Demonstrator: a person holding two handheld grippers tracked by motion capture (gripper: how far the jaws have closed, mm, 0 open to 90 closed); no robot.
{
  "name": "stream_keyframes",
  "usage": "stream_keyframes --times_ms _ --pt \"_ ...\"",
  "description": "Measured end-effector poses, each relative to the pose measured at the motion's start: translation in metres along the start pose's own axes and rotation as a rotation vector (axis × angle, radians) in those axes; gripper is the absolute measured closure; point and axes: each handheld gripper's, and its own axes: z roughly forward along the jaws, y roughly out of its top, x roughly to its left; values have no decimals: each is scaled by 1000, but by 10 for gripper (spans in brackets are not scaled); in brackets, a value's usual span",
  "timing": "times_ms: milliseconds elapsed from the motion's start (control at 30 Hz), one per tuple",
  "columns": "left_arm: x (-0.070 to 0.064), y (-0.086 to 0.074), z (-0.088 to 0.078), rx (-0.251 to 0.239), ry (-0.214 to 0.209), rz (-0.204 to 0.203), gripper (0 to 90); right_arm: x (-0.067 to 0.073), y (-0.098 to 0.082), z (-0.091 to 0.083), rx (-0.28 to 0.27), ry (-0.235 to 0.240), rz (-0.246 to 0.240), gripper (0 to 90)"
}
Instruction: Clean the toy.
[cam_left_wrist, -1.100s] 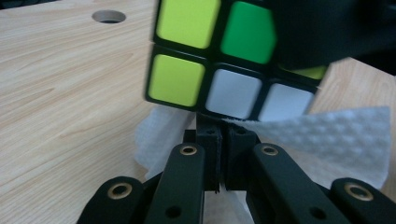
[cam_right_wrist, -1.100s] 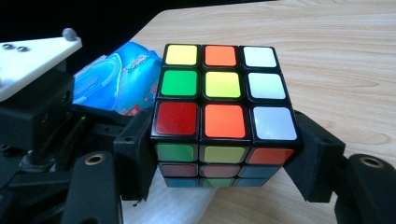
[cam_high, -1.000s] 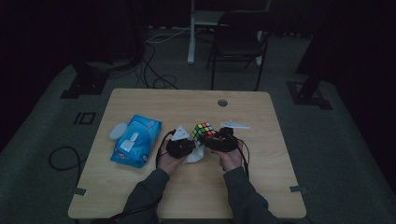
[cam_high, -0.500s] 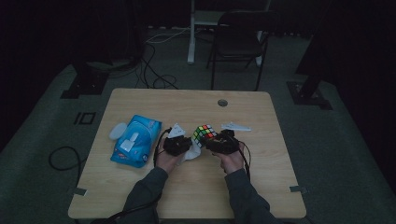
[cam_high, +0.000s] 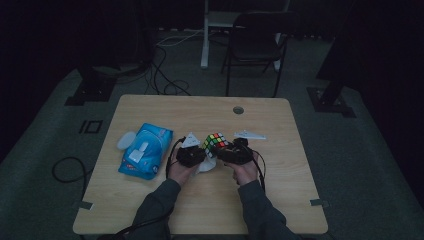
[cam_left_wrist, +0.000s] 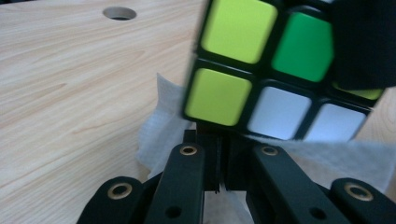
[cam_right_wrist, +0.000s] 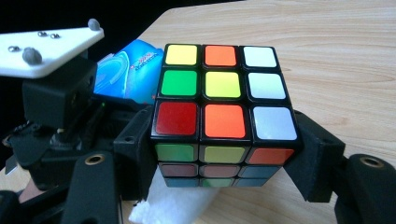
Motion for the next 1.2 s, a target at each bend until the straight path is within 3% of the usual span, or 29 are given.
stream_keyframes --times_ms 133,333,567,833,1200 --pt "-7 1 2 7 -29 20 877 -1 2 0 -7 -4 7 342" --pt "-8 5 -1 0 -39 36 876 -6 5 -2 -20 -17 16 342" --pt "-2 6 -4 -6 -7 21 876 -9 3 -6 -15 -27 10 342" --pt "0 5 -2 12 13 16 877 -2 0 -5 -10 -15 -3 342" --pt "-14 3 5 30 -30 56 876 1 4 2 -14 -3 11 342"
